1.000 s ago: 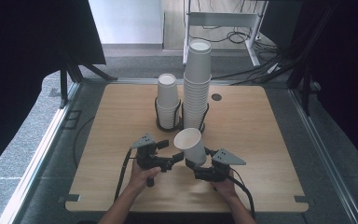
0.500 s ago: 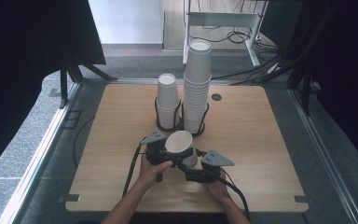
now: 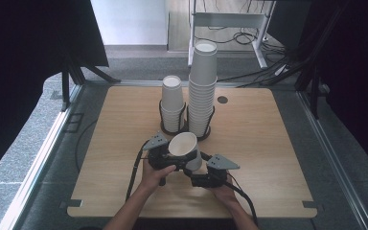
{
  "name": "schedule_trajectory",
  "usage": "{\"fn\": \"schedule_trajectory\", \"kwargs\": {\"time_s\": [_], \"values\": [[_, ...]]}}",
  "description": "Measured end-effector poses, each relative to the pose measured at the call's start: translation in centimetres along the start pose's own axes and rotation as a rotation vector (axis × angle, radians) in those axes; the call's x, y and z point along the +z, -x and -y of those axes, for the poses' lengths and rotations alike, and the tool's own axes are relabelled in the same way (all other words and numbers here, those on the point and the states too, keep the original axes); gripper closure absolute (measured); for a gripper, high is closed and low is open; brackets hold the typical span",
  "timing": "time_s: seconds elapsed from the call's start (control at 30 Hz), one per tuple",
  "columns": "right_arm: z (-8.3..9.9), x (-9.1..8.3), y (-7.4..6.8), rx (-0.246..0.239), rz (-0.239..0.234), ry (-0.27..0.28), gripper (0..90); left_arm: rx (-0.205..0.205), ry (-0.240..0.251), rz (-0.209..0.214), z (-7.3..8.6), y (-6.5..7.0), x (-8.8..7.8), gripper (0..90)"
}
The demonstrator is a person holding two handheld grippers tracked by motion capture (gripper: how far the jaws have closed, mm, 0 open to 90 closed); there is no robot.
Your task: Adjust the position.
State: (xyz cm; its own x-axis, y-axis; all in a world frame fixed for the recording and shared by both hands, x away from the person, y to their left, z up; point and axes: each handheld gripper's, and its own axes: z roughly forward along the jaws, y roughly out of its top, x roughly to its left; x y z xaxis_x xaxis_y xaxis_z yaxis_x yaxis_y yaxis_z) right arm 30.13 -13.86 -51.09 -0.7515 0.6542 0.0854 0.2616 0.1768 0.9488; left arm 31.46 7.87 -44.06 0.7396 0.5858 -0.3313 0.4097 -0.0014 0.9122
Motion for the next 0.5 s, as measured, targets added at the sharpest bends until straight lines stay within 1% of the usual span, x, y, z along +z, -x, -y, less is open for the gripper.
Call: {"fn": "schedule_trajectory", "kwargs": {"time_s": [0.07,0.1,0.13,0.2,0.27,0.4,0.5], "values": [[0.1,0.0,0.1,-0.005,0.011,-0.017,13.9,0.012,0.010,-0.013,-0.2,-0.1,-0.4,12.8],[0.1,0.0,0.1,-0.005,0.017,-0.022,13.9,0.014,0.019,-0.023,-0.3,-0.2,-0.7,12.8],[0.0,0.0,0.0,-0.003,0.027,-0.038,14.0,0.016,0.027,-0.031,-0.4,-0.3,-1.0,12.8],[0.1,0.1,0.1,-0.014,0.042,-0.062,14.0,0.015,0.048,-0.040,-0.6,-0.4,-1.6,12.9],[0.2,0.2,0.1,-0.014,0.049,-0.078,14.0,0.023,0.064,-0.052,-0.7,-0.5,-2.2,13.0],[0.2,0.2,0.1,-0.018,0.056,-0.082,14.1,0.035,0.084,-0.084,-0.9,-1.0,-3.5,13.0],[0.2,0.1,0.1,-0.019,0.053,-0.081,14.4,0.032,0.094,-0.103,-0.9,-1.7,-4.4,13.0]]}}
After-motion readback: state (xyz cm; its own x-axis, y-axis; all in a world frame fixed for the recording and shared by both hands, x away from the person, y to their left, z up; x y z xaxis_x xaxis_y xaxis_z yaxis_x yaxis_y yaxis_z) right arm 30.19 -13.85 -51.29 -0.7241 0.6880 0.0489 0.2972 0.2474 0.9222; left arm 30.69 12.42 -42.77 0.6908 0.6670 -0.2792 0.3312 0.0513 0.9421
